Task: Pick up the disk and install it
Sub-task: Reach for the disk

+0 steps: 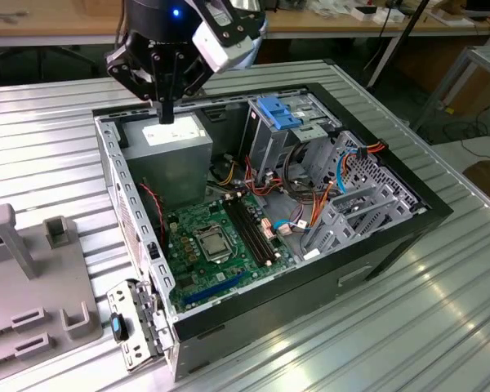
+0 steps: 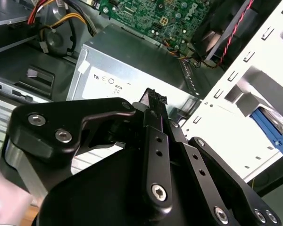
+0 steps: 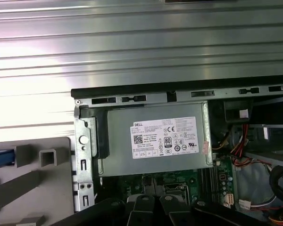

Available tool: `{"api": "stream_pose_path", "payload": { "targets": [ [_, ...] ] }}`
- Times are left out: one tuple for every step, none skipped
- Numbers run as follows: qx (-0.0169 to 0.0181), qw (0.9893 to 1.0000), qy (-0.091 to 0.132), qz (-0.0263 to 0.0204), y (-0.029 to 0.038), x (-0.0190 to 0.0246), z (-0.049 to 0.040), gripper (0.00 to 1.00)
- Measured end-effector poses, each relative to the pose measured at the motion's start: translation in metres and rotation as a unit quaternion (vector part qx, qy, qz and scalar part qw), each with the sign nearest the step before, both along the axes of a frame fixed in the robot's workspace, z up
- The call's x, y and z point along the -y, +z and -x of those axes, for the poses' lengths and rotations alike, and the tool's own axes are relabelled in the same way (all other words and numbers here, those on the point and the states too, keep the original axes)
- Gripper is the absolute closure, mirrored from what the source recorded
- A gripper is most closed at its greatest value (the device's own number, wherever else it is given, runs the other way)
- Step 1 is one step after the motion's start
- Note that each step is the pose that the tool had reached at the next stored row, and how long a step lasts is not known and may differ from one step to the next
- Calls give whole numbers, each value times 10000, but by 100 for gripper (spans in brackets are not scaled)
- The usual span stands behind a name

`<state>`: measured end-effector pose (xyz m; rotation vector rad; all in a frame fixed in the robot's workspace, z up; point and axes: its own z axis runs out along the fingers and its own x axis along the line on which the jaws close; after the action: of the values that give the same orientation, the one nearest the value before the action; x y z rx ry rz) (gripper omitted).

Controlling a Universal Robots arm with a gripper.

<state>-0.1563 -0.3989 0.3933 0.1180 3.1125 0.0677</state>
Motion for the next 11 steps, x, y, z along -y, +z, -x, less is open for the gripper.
{"api": "stream_pose_path", "payload": {
  "targets": [
    [0, 10000, 0, 0, 0, -5, 25, 89],
    [0, 10000, 0, 0, 0, -10, 39, 89],
    [0, 10000, 0, 0, 0, -16, 54, 89],
    [0, 10000, 0, 0, 0, -24, 74, 89],
    [0, 10000, 0, 1, 0, -35, 87, 89],
    [0, 10000, 0, 13, 0, -54, 96, 89],
    [0, 10000, 2, 59, 0, -82, 107, 89],
    [0, 9999, 4, 112, 0, -104, 110, 89],
    [0, 9998, 6, 196, 0, -133, 114, 89],
    [0, 9997, 7, 259, 0, -154, 117, 89],
    [0, 9995, 10, 320, 0, -181, 121, 89]
  ]
}}
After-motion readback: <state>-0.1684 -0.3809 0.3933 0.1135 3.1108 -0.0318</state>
